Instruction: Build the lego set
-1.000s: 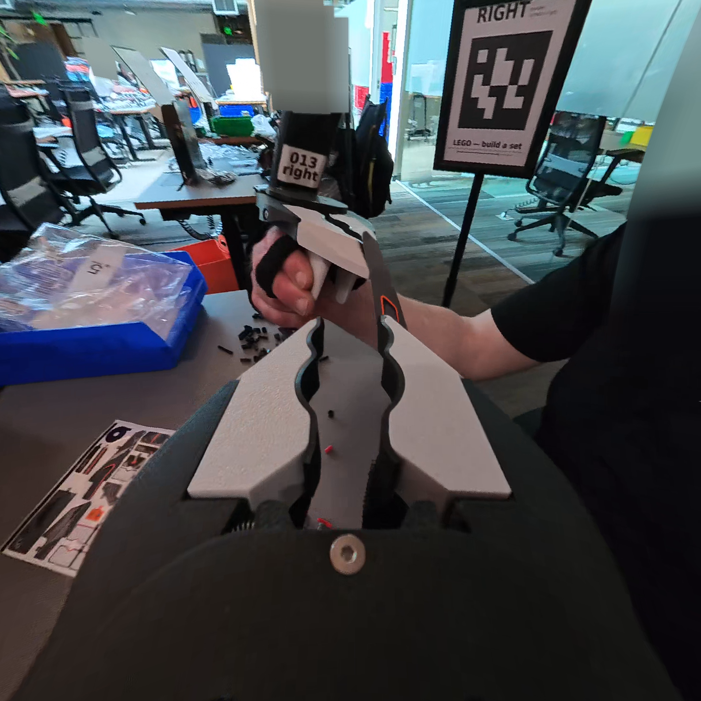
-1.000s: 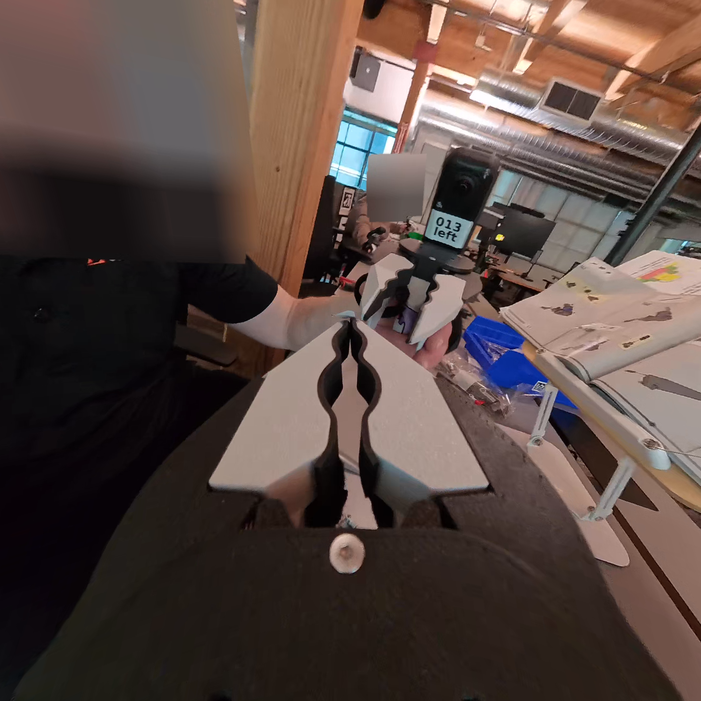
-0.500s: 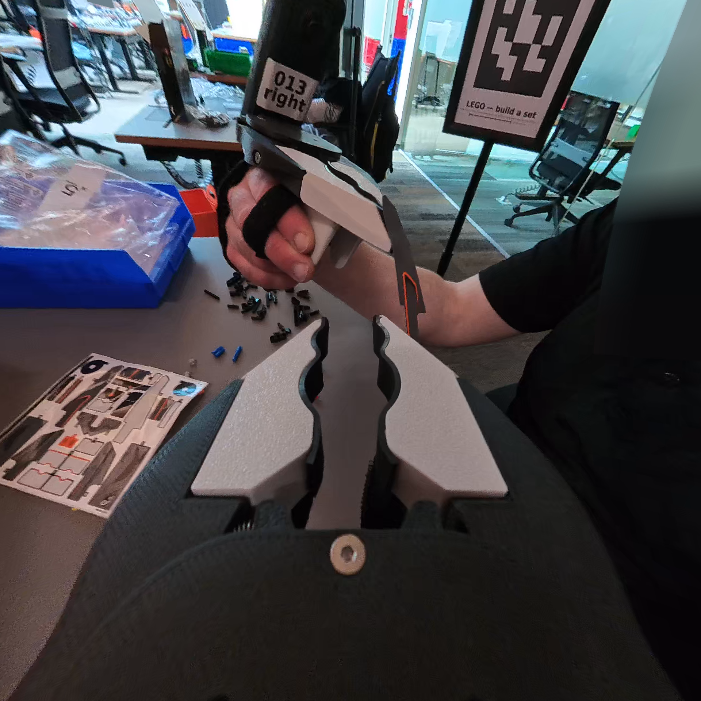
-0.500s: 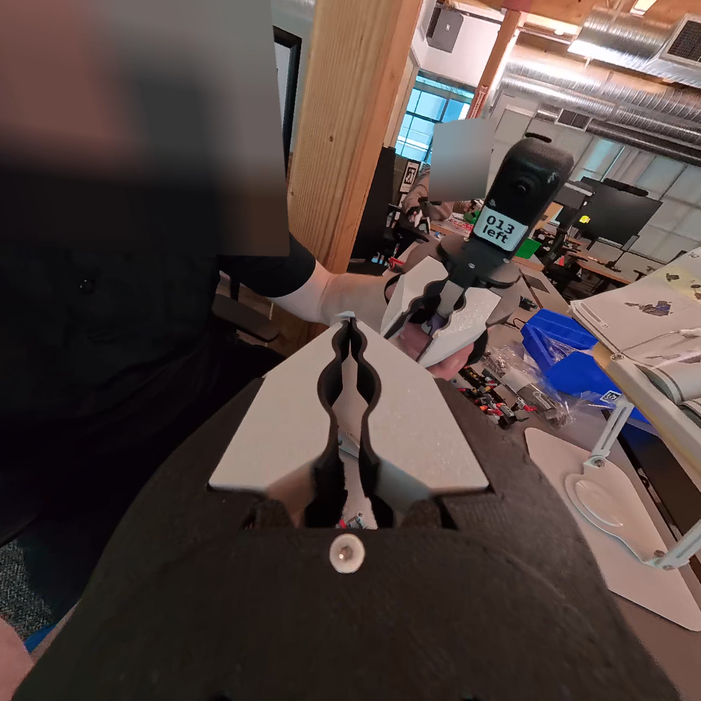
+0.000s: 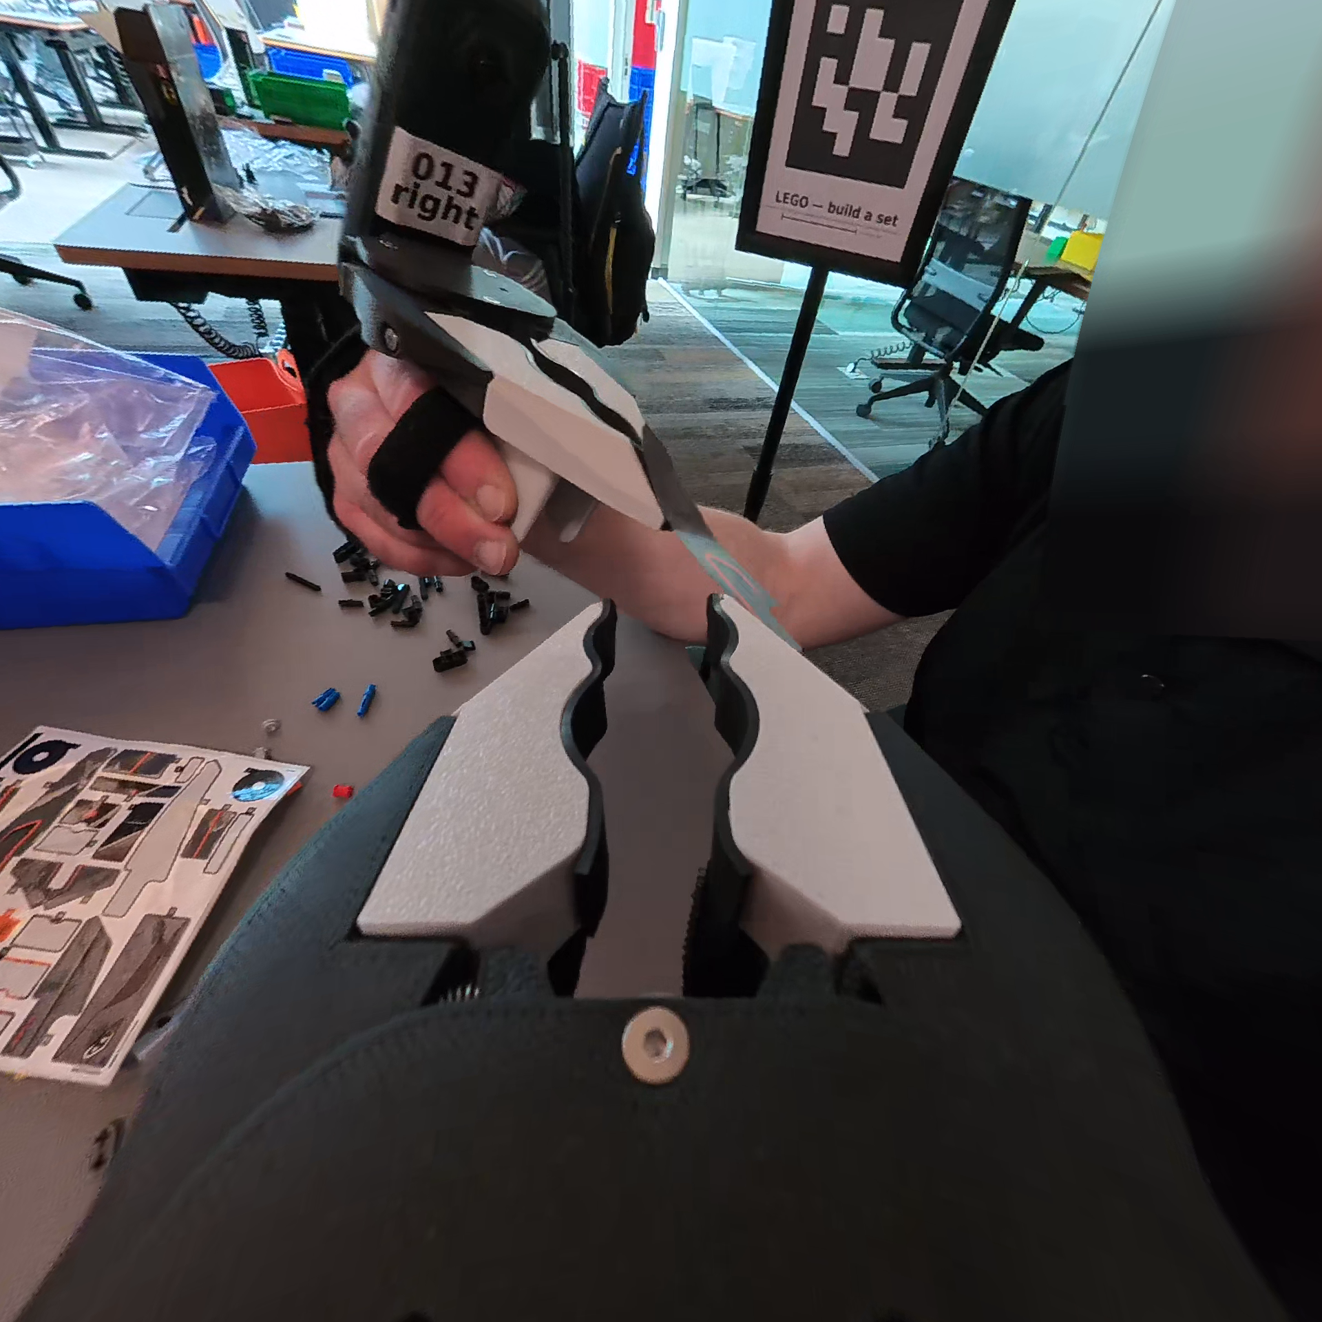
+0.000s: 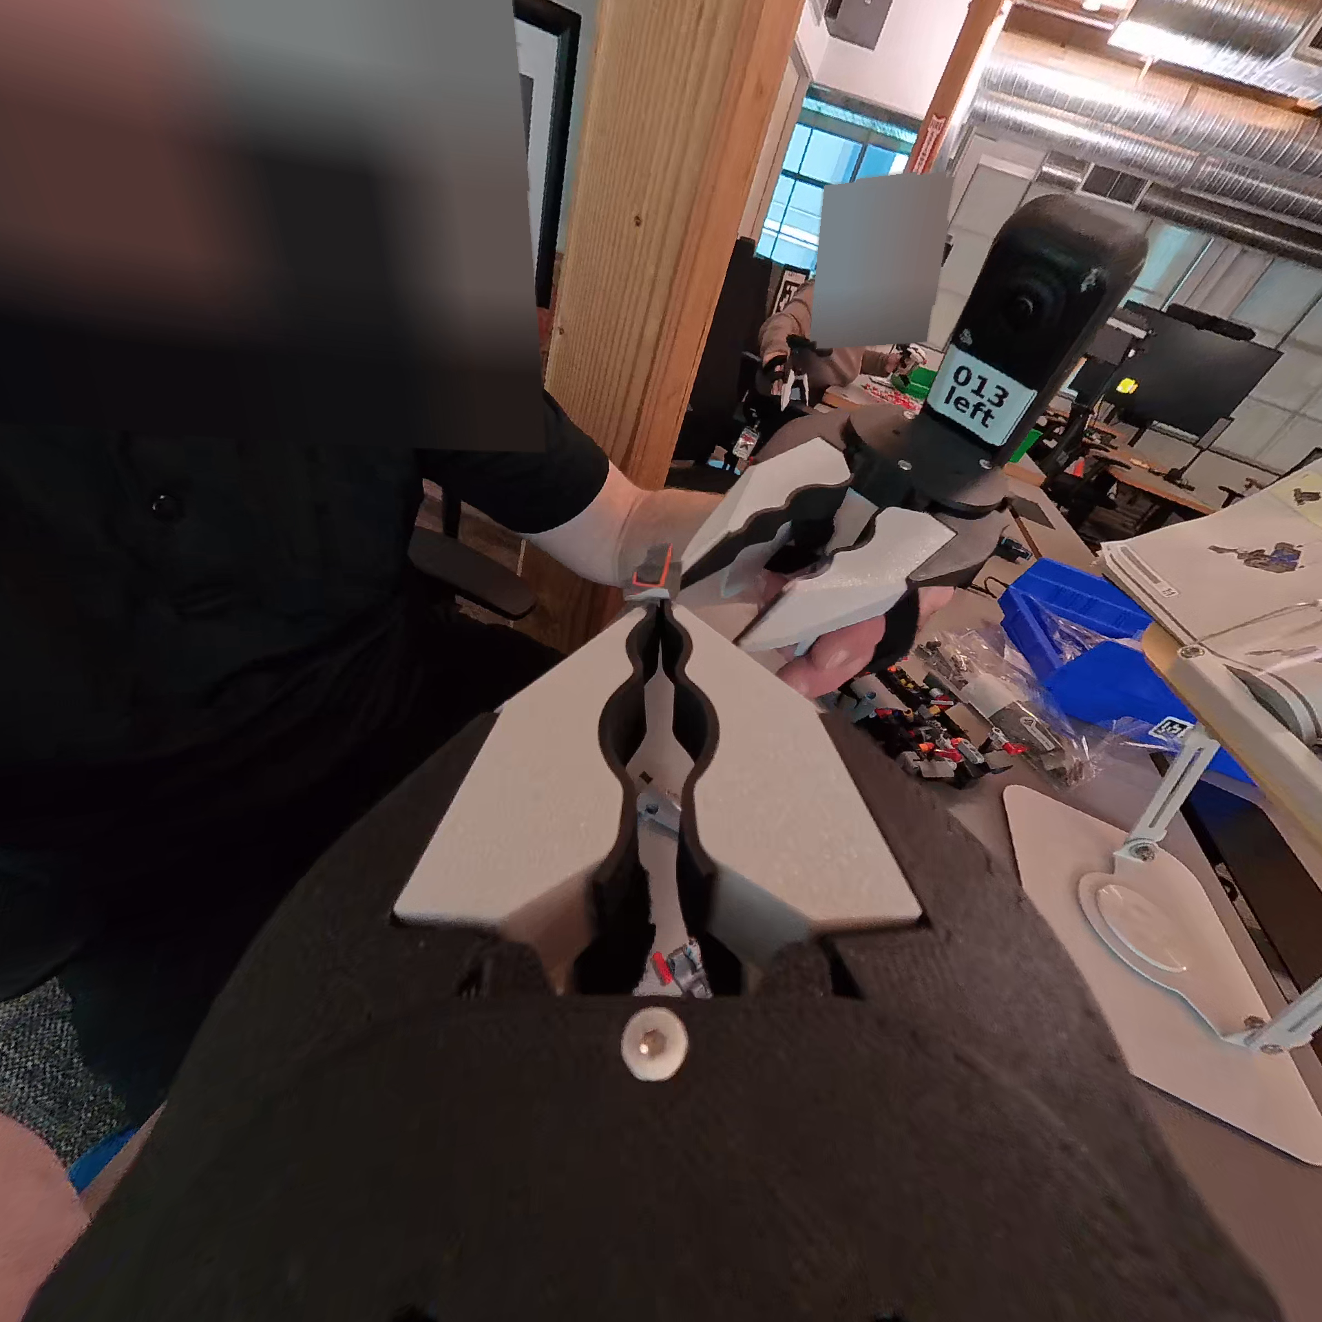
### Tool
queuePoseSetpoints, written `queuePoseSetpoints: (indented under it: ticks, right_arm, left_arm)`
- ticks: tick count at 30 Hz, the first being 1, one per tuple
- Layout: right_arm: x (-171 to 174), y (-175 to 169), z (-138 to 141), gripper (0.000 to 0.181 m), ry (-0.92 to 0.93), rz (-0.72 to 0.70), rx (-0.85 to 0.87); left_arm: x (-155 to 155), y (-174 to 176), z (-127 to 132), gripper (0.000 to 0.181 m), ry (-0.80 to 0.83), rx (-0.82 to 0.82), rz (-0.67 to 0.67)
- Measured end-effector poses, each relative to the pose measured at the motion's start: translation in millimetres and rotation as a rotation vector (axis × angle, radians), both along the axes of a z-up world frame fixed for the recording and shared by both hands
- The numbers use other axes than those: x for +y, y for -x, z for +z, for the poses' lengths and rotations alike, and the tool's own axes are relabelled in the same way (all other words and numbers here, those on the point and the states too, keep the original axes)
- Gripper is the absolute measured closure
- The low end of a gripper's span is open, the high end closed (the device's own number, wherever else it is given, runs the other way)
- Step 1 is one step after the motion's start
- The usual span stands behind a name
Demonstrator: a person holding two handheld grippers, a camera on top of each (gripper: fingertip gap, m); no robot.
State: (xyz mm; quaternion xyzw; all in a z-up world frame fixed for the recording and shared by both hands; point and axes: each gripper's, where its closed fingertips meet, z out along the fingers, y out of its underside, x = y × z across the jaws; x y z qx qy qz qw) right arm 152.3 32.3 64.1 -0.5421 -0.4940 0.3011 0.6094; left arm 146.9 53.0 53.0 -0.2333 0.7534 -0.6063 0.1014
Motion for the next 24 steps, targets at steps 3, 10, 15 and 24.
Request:
queuePoseSetpoints:
  ticks: [3, 10, 15, 24]
  right_arm:
    - [-3, -1, 1, 0.181, -0.011, 0.000, 0.006]
    - [-2, -1, -3, 0.181, -0.004, -0.006, -0.025]
    - [1, 2, -9, 0.181, 0.008, -0.015, -0.052]
    - [3, 3, -11, 0.181, 0.008, -0.018, -0.061]
  left_arm:
    - [12, -1, 8, 0.160, 0.062, 0.006, -0.001]
    - [-1, -1, -5, 0.160, 0.020, 0.009, -0.033]
    - [-7, 2, -9, 0.165, 0.027, 0.032, -0.066]
    - [-12, 0, -12, 0.181, 0.010, 0.027, -0.059]
